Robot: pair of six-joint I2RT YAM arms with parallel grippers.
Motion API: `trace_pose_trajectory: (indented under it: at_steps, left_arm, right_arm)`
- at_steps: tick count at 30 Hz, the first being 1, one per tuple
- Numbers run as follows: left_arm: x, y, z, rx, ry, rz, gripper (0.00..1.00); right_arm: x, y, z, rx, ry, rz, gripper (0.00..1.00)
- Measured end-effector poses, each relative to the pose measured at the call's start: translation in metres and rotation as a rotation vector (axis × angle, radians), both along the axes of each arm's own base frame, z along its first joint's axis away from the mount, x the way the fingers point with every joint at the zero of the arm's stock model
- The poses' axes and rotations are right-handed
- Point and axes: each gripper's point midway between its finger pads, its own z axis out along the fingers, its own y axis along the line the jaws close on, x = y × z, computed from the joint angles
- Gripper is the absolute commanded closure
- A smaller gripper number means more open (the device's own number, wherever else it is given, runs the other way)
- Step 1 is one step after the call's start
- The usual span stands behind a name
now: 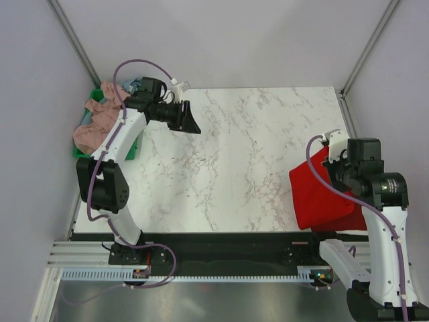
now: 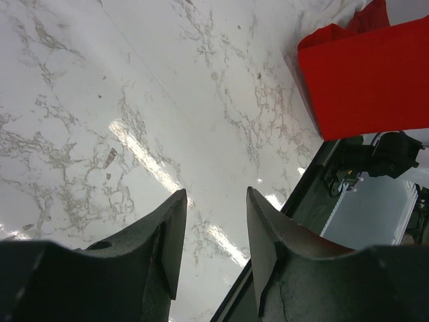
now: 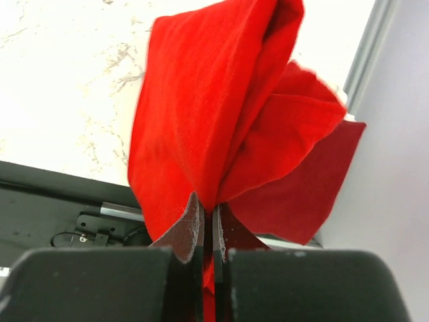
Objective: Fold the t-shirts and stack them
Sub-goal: Neatly place the folded tshirt to the corner
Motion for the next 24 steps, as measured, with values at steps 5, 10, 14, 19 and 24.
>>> trace_pose_trajectory:
  at_steps: [5,10,14,19,24]
  left_arm:
    - [-0.005,-0.011,-0.003,0.001,0.006,-0.028,0.51]
    - [-0.008,-0.015,-0.003,0.001,0.006,-0.04,0.51]
    - [-0.008,-0.015,-0.003,0.001,0.006,-0.04,0.51]
    - [-0.007,-0.015,-0.002,0.001,0.004,-0.04,0.51]
    - [-0.007,-0.015,-0.002,0.0,0.003,-0.041,0.51]
  right_arm:
    - [-0.004,-0.009,0.004,-0.031,-0.023,-0.051,1.0]
    - [-0.007,-0.017,-0.002,-0.054,-0.034,-0.095,1.0]
    - [-0.007,-0.021,-0.014,-0.068,-0.014,-0.127,1.0]
    - [-0.006,-0.028,-0.031,-0.097,0.007,-0.164,1.0]
    - [-0.003,-0.037,-0.039,-0.107,0.007,-0.214,1.0]
